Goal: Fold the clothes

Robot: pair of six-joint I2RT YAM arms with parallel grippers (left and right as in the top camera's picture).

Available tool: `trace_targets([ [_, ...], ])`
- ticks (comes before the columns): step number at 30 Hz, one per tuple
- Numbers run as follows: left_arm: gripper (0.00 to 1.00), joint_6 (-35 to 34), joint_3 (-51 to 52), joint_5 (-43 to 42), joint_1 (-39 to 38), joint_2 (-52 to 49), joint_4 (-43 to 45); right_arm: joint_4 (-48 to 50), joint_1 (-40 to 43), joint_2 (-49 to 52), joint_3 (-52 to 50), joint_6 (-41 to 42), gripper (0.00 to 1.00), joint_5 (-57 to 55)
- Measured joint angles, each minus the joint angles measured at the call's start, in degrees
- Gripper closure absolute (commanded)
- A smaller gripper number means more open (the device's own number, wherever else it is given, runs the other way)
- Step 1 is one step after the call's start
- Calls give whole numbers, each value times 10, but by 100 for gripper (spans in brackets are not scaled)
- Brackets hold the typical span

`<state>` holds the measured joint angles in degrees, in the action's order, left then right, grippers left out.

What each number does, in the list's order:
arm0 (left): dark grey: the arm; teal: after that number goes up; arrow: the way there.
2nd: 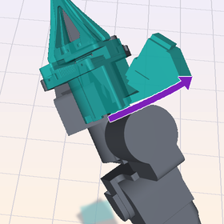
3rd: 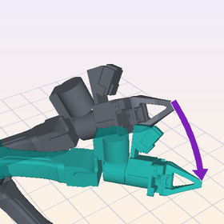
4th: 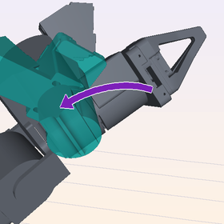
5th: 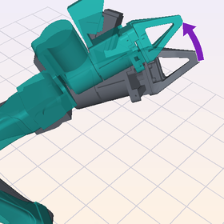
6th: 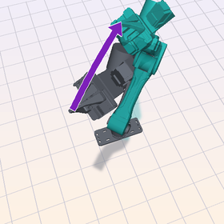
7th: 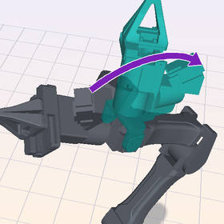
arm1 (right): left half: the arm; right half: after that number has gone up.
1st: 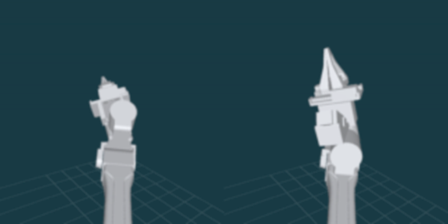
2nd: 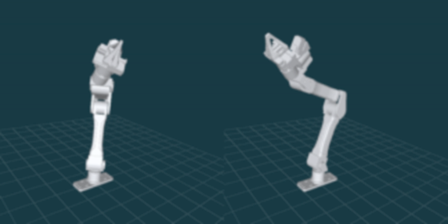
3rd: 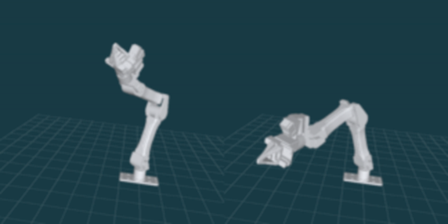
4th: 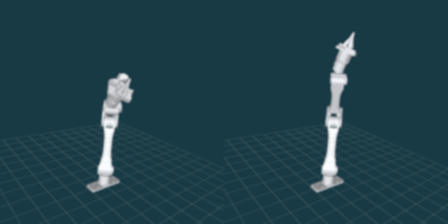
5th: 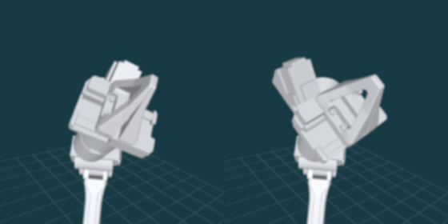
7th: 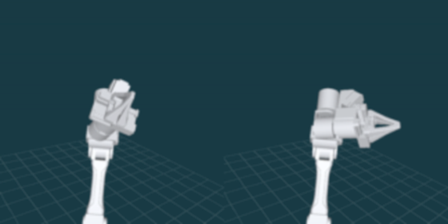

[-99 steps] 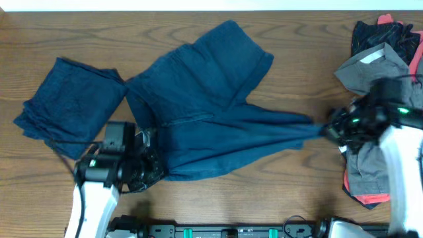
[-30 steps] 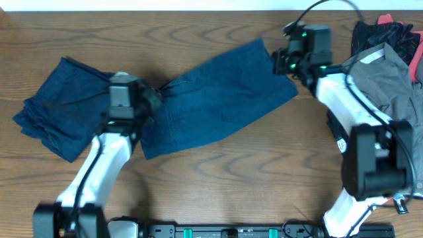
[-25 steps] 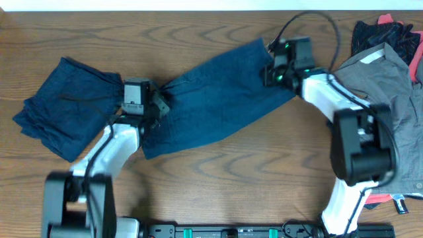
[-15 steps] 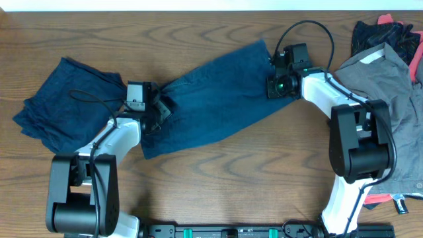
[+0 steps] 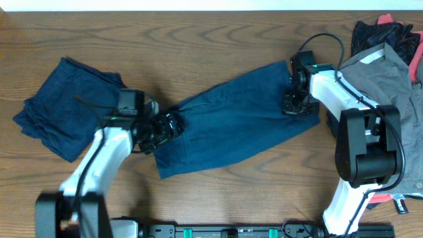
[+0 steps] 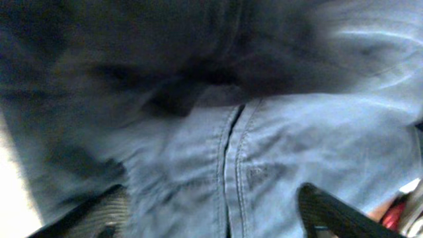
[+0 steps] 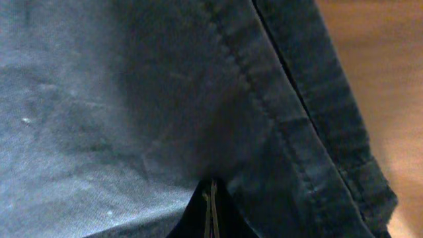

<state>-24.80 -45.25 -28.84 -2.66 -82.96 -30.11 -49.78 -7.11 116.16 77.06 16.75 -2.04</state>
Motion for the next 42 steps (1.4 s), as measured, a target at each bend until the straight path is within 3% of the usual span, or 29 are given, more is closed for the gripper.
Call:
trace_targets([
  [1,0,8,-1,8,5,25,-9,-1,3,-3,-4,3,89,-7],
  [2,0,14,-1,17,8,45,-23,-2,8,-6,-7,7,66,-14],
  [3,2,14,-1,29,11,62,-42,-2,11,-12,-10,10,1,-19],
  [8,2,-9,6,88,13,81,-99,-1,17,-85,-19,4,1,-29],
  [13,2,-30,48,107,13,57,-30,4,17,-183,-18,-11,1,-14],
  [19,0,-38,87,87,13,5,69,-2,17,-224,-18,-15,1,-7],
  [21,11,-40,87,70,14,-5,104,-3,17,-225,-18,-15,2,-2],
  [23,32,-42,84,48,14,-21,124,-5,17,-225,-18,-15,2,2],
  [26,75,-40,83,7,14,-48,140,-5,17,-225,-18,-16,1,9],
  [27,89,-38,84,-1,14,-55,139,-5,17,-225,-18,-17,2,14],
  [28,94,-39,86,-7,14,-60,138,-5,17,-225,-18,-20,5,19],
  [30,94,-37,91,-22,15,-65,136,-5,17,-225,-18,-37,19,38],
  [32,94,-37,91,-29,17,-64,128,-2,17,-225,-18,-57,62,63],
  [33,94,-37,87,-32,19,-62,109,1,17,-225,-18,-65,89,76],
  [34,94,-37,82,-33,21,-60,89,4,17,-225,-18,-71,99,87],
  [42,94,-17,-33,-33,26,10,-120,26,-10,-225,-19,-127,99,170],
])
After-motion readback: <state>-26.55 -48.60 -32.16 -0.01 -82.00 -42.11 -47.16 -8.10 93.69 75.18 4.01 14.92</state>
